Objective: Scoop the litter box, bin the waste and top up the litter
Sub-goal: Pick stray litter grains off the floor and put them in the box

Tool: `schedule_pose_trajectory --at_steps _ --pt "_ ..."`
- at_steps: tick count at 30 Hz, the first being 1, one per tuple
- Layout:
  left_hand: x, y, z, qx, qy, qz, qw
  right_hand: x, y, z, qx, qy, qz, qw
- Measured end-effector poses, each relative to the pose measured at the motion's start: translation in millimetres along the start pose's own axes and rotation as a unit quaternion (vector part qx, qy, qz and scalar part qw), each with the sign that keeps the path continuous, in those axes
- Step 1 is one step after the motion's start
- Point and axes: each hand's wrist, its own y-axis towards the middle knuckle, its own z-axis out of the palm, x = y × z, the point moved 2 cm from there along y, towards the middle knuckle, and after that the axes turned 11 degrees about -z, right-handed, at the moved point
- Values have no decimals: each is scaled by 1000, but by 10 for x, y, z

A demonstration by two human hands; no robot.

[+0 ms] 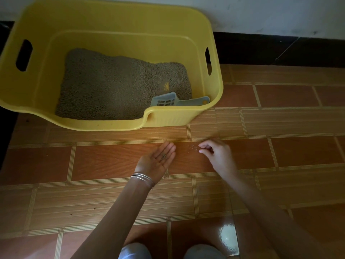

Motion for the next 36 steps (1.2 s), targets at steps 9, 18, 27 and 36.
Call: schedule_pose_trajectory --at_steps 9,18,27,36 --pt "-39 15 -32 3 6 2 1000 109 146 135 -7 14 -38 999" --pt "-52 9 -61 1 12 7 1000 47 117 79 -15 -36 -19 999" --pt "-38 15 -62 -1 18 9 1000 145 61 157 -29 12 -38 999" --pt "1 19 -51 -2 23 8 1000 176 112 246 -31 -19 -39 999"
